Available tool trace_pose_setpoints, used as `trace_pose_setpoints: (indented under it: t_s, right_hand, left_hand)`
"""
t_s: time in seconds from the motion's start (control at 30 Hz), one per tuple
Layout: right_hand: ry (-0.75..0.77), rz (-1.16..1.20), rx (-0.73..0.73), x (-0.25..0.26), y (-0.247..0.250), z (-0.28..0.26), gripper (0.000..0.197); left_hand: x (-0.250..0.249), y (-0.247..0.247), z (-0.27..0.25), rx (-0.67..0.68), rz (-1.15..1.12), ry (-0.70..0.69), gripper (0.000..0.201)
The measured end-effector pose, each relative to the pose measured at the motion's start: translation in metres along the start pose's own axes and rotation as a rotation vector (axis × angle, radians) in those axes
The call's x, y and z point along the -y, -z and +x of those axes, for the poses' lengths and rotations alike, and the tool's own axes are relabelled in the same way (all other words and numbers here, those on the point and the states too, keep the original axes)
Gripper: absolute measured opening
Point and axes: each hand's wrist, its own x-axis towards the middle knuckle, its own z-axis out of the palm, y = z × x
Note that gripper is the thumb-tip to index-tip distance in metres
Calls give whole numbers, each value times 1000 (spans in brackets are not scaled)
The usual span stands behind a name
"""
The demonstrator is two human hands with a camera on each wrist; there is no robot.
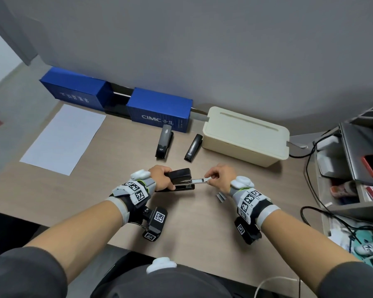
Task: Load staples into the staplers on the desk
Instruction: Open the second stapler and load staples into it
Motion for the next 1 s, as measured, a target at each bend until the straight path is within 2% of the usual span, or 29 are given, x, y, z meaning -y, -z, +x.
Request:
trace_pose_setpoints:
  t_s: [0.27,0.47,0.57,0.67,0.8,1.0]
  right_hand:
    - [19,4,9,5,-9,0,16]
    - [-12,108,-15,-1,-8,0,25]
    - [-87,220,-42,-6,-4,0,21]
    - [-225,322,-79,-11,-1,1,4]
    - [-334,457,-88,-10,2,0,18]
    - [-363,726,-71,15,1,8,16]
  left_hand:
    - [4,-1,-2,-5,-14,-12,28]
    - [6,-2,1,-14,-54,4,27]
    - [7,-2,3,-23,-65,4,29]
    - [6,-3,5,-27,-71,6,29]
    - [3,-2,6,-53,-80,1,27]
    - [-4,0,0,-118,-122,-18,25]
